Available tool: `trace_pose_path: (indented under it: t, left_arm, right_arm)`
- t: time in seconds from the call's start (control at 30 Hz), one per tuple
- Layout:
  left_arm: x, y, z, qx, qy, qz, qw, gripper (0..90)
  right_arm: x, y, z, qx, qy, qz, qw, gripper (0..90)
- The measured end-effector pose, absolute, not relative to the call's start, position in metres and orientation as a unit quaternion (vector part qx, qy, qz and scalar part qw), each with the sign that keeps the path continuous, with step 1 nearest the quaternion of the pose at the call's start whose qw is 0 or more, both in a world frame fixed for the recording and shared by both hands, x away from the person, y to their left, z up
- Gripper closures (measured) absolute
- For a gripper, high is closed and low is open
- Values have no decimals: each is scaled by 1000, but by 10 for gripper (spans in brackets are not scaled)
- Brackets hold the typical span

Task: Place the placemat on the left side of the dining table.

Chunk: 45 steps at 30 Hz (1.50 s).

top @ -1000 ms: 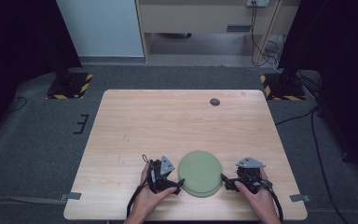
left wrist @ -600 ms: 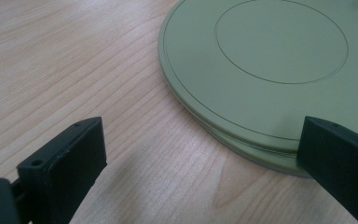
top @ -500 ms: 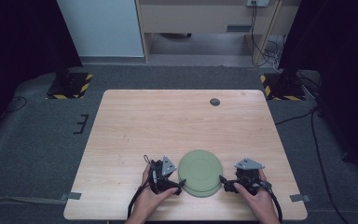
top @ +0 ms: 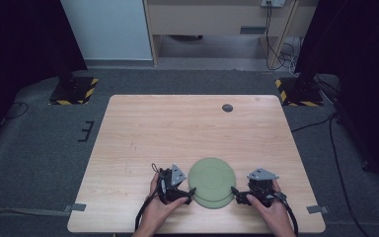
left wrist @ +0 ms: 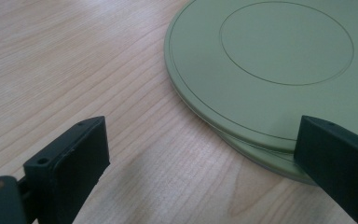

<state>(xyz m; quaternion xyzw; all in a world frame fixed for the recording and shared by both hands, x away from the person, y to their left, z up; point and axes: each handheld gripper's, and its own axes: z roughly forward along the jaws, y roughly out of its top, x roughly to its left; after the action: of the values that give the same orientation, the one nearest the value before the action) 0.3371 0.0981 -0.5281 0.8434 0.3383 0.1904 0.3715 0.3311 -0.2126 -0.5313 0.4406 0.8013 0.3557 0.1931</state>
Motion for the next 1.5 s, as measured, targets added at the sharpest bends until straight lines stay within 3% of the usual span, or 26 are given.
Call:
trace_pose_path:
  t: [1.5]
  left_arm:
    - [352,102,-526,839,351,192,368,36]
  right_arm:
    - [344,-213,-535,452,789,361,208,15]
